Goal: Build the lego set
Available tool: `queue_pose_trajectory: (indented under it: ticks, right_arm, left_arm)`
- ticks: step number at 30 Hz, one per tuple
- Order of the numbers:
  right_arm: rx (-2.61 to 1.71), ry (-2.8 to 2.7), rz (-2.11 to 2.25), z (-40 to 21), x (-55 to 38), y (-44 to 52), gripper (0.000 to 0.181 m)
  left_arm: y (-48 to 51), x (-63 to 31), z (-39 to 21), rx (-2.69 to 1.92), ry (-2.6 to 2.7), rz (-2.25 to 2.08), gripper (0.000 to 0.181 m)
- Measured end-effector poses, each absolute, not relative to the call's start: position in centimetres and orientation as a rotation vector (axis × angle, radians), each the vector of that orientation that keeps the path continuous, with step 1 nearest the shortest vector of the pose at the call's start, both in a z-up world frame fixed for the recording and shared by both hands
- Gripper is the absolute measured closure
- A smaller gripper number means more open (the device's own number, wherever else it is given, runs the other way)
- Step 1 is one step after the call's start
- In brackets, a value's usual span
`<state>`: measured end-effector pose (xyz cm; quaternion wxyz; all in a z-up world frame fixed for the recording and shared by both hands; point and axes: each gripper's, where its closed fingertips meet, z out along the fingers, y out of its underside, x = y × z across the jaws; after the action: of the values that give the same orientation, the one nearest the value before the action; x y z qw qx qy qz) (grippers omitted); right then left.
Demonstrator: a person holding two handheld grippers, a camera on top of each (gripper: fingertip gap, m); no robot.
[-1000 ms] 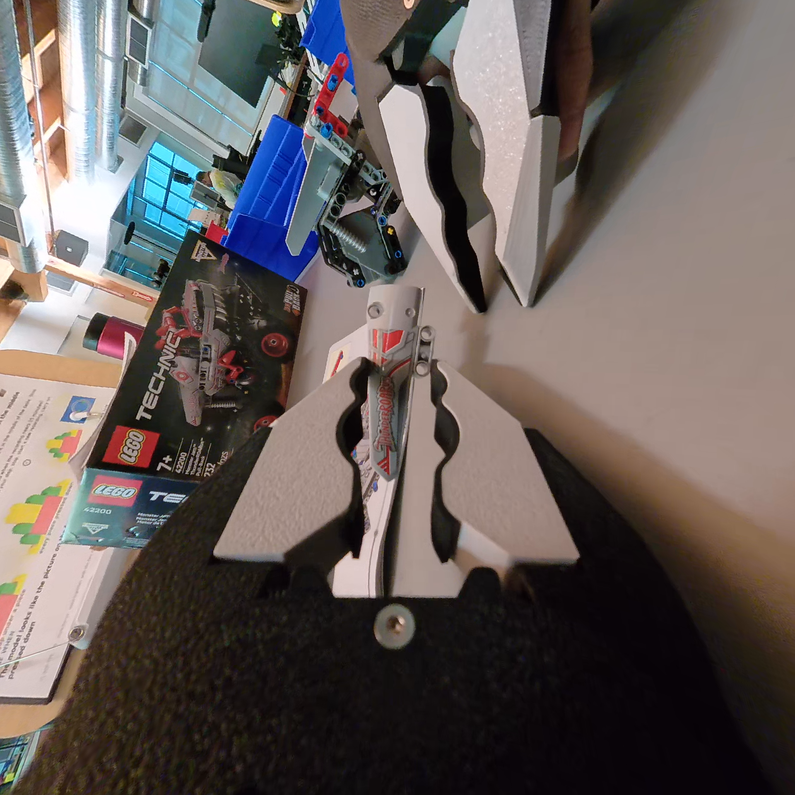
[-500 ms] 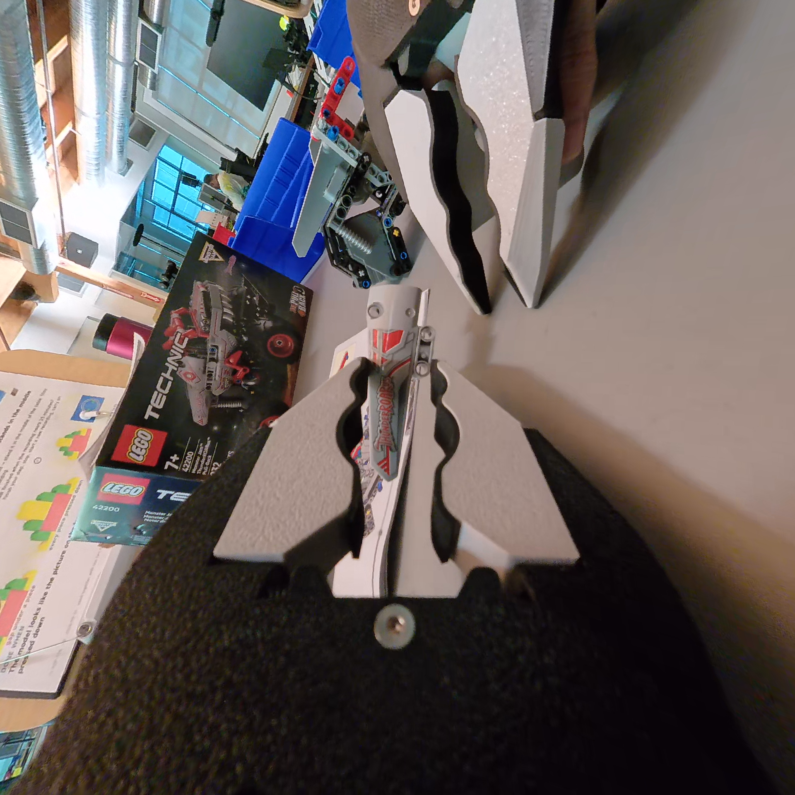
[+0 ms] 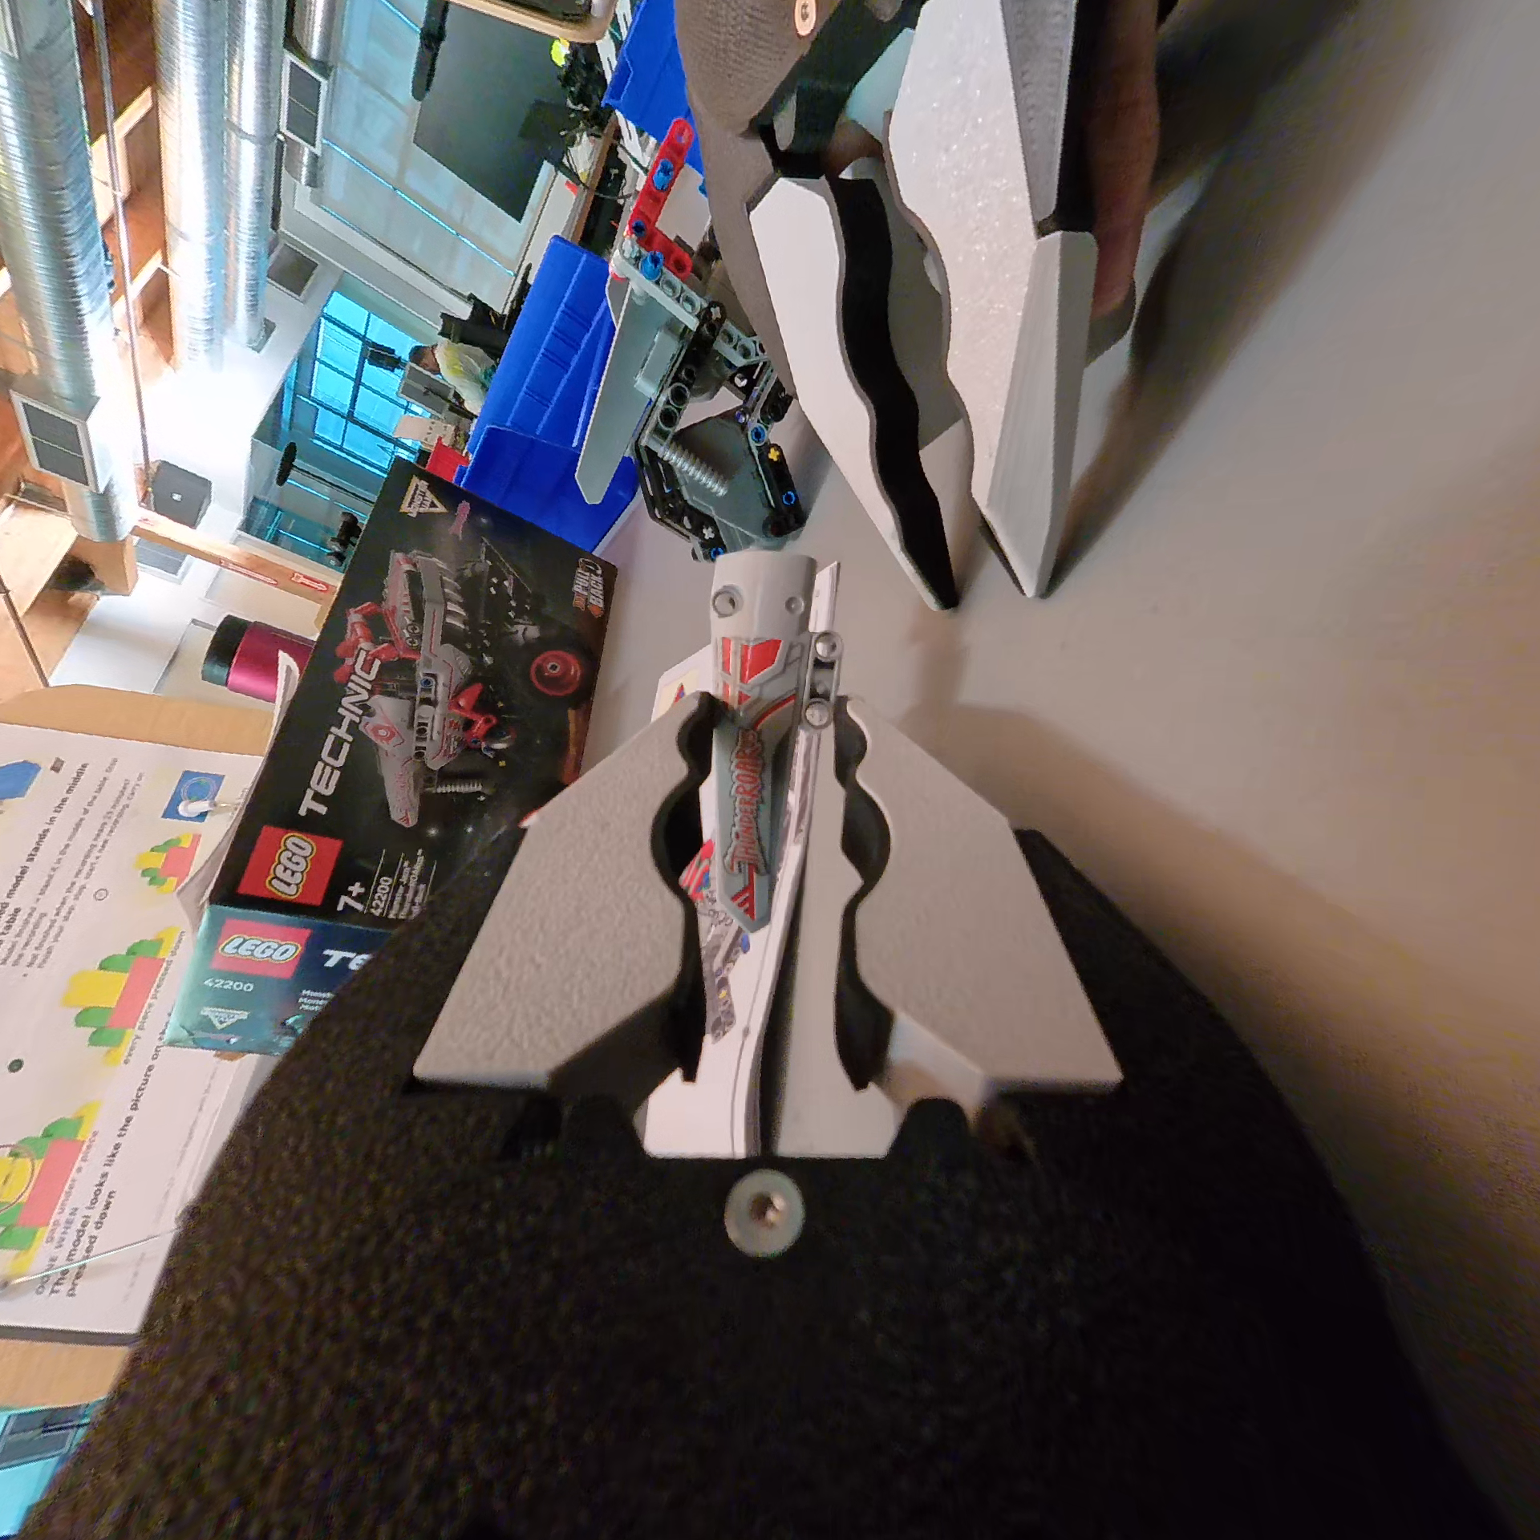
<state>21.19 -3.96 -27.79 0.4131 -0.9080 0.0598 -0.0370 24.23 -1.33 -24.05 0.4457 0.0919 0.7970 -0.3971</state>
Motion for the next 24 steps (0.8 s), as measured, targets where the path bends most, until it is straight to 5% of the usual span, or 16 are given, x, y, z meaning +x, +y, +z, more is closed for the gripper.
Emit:
queue_pose_trajectory:
  ticks: [11,19,24]
  right_arm:
    - [-2.282,0.138,-0.133,-27.7,21.2,-4.0,0.16]
    - [-2.275,0.202,-0.117,-27.6,21.6,-4.2,0.142]
    - [-1.952,0.338,-0.111,-22.6,22.0,-3.4,0.14]
  left_arm:
    - [-1.2,24.4,-23.8,0.234,1.949,-0.969,0.155]
    - [-1.2,24.3,-23.3,0.349,1.859,-0.83,0.155]
    - [-1.7,24.1,-20.9,0.538,1.596,-0.594,0.157]
